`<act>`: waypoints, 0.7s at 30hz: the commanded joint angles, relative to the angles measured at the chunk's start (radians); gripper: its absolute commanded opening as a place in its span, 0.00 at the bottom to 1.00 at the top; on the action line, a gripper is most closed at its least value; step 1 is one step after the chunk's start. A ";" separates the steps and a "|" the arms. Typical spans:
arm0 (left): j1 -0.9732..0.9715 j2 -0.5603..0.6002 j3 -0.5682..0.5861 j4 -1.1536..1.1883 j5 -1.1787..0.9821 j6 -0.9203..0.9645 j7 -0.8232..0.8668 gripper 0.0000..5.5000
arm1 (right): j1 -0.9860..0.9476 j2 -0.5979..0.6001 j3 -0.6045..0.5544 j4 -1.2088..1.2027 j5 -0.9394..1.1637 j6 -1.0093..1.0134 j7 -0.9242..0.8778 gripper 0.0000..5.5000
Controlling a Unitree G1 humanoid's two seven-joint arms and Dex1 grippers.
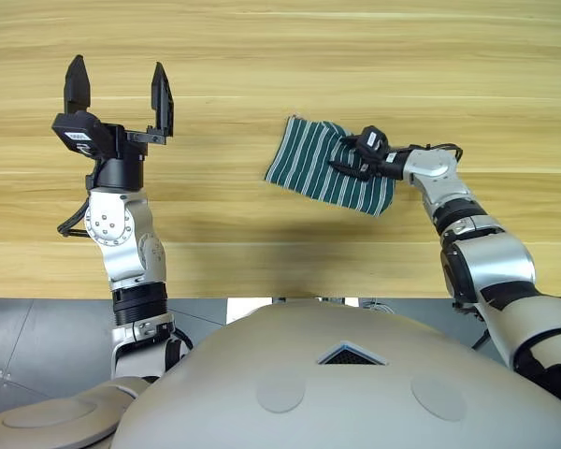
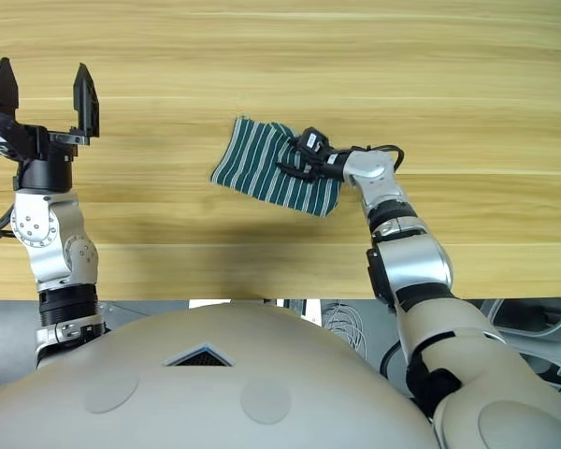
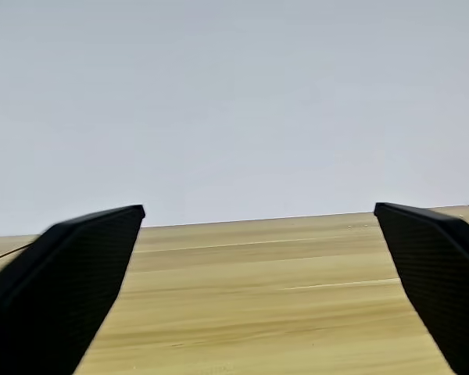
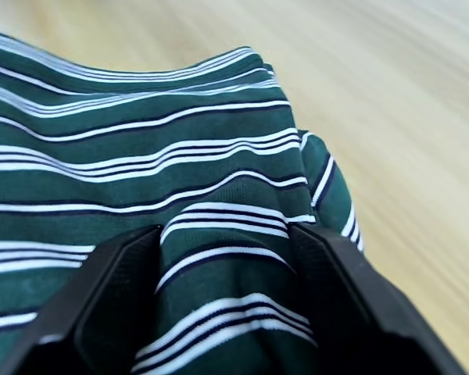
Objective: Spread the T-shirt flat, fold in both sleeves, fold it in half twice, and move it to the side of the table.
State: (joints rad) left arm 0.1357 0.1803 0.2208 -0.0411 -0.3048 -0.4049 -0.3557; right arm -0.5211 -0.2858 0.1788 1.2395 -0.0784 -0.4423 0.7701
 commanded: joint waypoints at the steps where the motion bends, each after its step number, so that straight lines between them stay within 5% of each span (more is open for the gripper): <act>1: 0.012 -0.001 0.006 -0.018 0.000 -0.011 0.005 0.98 | -0.027 -0.105 -0.098 0.098 0.008 0.159 -0.269 0.55; 6: 0.016 -0.002 0.011 -0.022 -0.002 -0.023 0.008 0.98 | -0.035 -0.222 -0.229 0.126 0.036 0.250 -0.553 0.55; 14: 0.010 -0.005 0.010 -0.008 -0.006 -0.032 0.003 0.98 | -0.060 -0.242 -0.285 0.108 0.008 0.134 -0.657 0.55; 21: -0.003 0.005 0.013 0.031 0.016 -0.056 0.001 0.98 | -0.090 -0.255 -0.385 0.054 0.077 -0.168 -0.656 0.55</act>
State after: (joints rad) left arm 0.1449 0.1790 0.2329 -0.0399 -0.3050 -0.4472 -0.3539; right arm -0.5872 -0.5331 -0.1609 1.3239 -0.0523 -0.5159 0.0680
